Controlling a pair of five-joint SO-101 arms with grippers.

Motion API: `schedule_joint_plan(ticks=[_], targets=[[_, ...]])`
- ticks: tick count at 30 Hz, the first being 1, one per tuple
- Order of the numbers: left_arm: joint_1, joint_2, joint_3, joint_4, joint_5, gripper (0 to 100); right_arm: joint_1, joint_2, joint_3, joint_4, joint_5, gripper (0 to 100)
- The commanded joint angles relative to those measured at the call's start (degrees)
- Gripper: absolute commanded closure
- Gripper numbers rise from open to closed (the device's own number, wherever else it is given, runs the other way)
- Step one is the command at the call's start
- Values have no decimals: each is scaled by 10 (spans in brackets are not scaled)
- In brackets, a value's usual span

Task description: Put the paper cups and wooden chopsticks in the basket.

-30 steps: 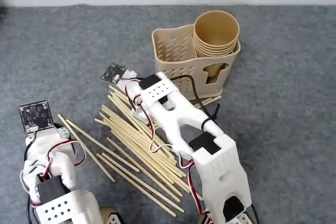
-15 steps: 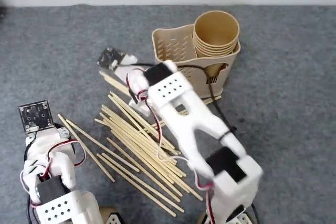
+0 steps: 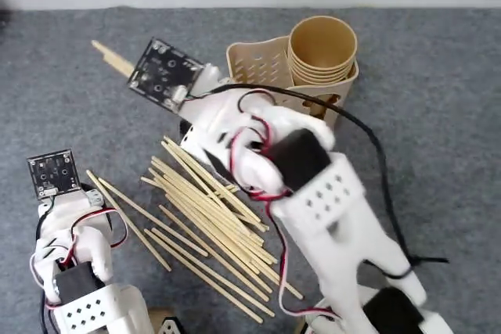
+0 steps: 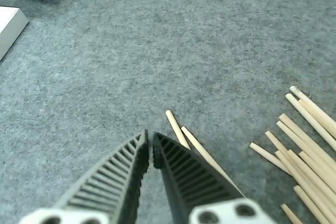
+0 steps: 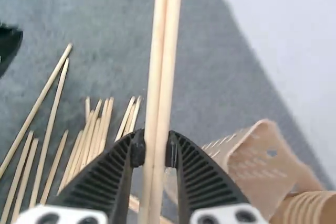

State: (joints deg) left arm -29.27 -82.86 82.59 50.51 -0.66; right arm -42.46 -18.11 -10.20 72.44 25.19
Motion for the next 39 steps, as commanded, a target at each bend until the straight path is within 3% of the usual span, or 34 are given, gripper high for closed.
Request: schedule_joint_plan(ticks=[1, 12, 20, 35, 39], targets=[[-2, -7, -22, -12, 6, 987, 23, -44, -7, -52, 4, 989], [-2, -7, -22, -11, 6, 987, 102, -37, -3, -239, 2, 989], [-2, -7, -22, -11, 6, 987, 151, 62, -3, -348, -70, 989], [-2, -7, -22, -12, 6, 987, 182, 219, -3, -377, -75, 984], [-2, -7, -22, -12, 6, 987, 184, 219, -5, -349, -131, 900]])
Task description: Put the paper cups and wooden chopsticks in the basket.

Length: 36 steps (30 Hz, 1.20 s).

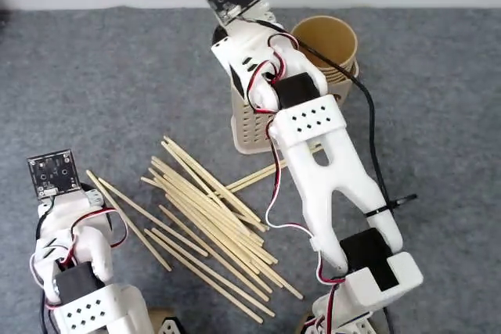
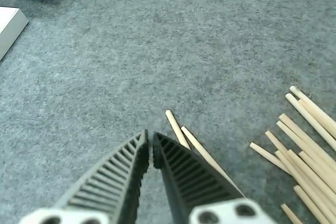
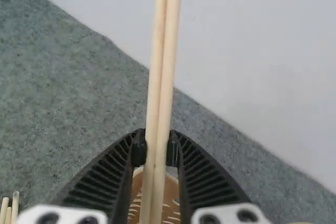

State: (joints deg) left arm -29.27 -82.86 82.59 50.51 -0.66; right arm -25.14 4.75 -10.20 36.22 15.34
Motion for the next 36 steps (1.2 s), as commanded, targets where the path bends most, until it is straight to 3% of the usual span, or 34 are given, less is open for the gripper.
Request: schedule_joint_plan(ticks=[1, 5, 22, 29, 36], targets=[[-2, -7, -22, -12, 6, 987, 11, -15, -5, 21, -44, 871], [-2, -7, -22, -12, 6, 987, 11, -52, -5, 60, -80, 806], [-2, -7, -22, -12, 6, 987, 6, -191, -3, 343, -86, 802], [-2, -7, -22, -12, 6, 987, -38, -138, -2, 479, -85, 804], [-3, -7, -22, -12, 6, 987, -92, 1, -3, 451, -88, 804]])
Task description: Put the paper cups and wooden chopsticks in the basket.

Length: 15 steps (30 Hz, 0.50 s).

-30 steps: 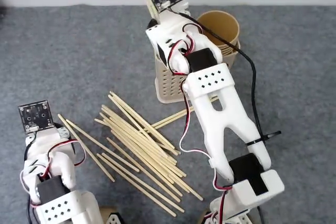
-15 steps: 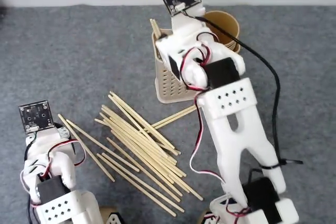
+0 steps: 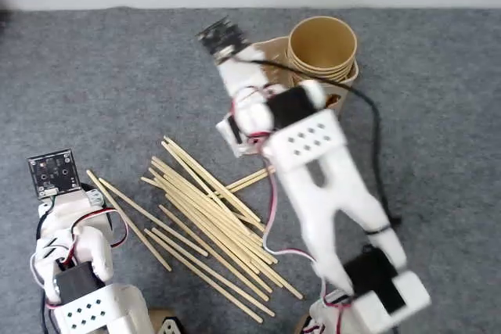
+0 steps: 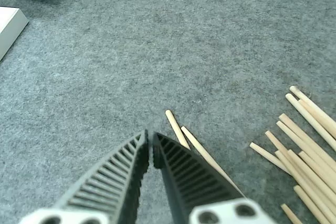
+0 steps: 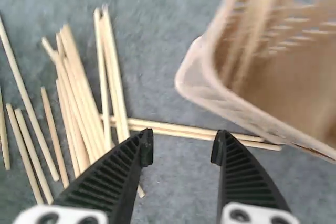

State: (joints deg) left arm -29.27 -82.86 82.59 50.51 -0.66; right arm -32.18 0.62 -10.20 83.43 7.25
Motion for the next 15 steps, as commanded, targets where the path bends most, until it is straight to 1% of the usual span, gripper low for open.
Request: schedule_joint_plan(ticks=[1, 9, 15], targets=[[-3, -7, -22, -12, 6, 987, -29, 68, -3, -32, -7, 804], [-4, -7, -21, -12, 6, 987, -64, 230, -5, -125, -4, 804], [-3, -7, -21, -12, 6, 987, -83, 270, -6, -151, -3, 805]])
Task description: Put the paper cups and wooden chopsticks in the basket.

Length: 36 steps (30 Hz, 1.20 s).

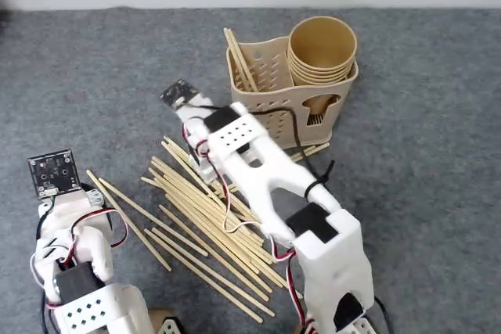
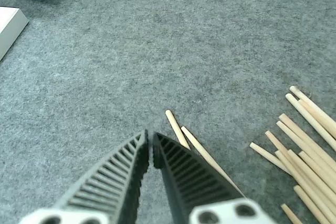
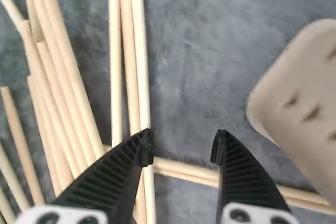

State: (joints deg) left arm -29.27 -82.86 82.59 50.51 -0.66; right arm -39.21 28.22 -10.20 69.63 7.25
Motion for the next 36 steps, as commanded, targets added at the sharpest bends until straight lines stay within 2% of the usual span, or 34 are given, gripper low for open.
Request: schedule_joint_plan(ticks=[1, 15, 17, 21, 36], targets=[[-3, -7, -21, -12, 6, 987, -17, -5, -6, -13, -3, 805], [-3, -7, -21, -12, 6, 987, -27, 51, -6, -36, -3, 807], [-3, -7, -21, -12, 6, 987, -26, 56, -6, -36, -3, 842], [-3, -7, -21, -12, 6, 987, -26, 44, -6, -36, -3, 991], [-3, -7, -21, -12, 6, 987, -24, -109, -6, 73, -4, 990]])
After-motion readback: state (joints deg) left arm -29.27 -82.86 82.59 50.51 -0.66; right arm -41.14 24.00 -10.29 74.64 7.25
